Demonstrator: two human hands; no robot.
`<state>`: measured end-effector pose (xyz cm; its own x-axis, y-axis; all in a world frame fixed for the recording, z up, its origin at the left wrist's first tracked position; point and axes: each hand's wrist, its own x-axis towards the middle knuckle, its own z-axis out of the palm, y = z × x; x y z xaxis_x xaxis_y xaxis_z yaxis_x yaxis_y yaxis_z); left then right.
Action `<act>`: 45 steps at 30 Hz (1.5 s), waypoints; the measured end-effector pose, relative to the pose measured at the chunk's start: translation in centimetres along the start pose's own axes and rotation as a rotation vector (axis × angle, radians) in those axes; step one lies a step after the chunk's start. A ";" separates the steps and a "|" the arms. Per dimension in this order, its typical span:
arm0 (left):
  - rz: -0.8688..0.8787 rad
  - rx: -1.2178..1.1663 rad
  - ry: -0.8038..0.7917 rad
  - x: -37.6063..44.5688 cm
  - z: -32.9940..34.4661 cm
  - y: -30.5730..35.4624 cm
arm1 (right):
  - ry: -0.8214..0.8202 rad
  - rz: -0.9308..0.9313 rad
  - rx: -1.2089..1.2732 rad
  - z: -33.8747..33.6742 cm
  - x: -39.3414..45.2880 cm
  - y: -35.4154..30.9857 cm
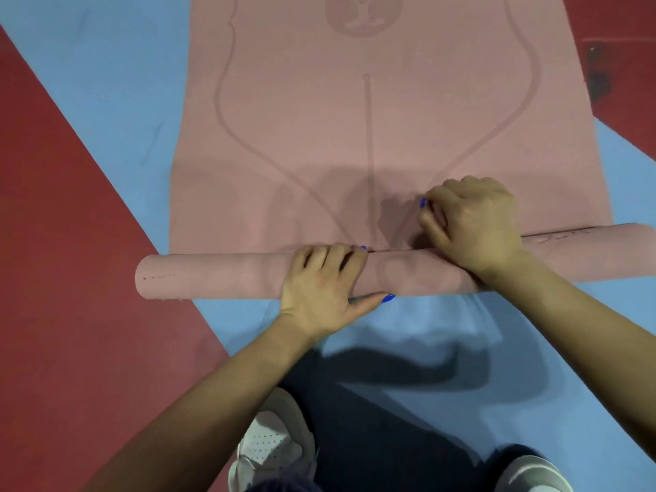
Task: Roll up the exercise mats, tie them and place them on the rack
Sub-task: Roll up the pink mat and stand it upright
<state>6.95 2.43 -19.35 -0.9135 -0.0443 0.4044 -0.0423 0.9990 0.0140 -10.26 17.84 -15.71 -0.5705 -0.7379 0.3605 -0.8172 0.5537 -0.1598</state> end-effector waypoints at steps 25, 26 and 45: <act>-0.099 0.036 -0.111 -1.7 -1.3 -2.6 | 0.041 0.187 -0.104 2.4 -1.9 -0.8; -0.171 0.036 -0.122 -2.3 -1.1 -2.5 | 0.043 0.196 -0.097 2.4 -1.9 -0.8; -0.245 -0.020 -0.332 4.2 0.4 -6.9 | -0.066 0.282 0.000 1.9 4.2 1.4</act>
<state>3.25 -4.68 -18.16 -0.9584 -0.2766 0.0701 -0.2699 0.9585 0.0922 -13.90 14.79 -16.13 -0.7793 -0.5784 0.2413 -0.6256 0.7404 -0.2457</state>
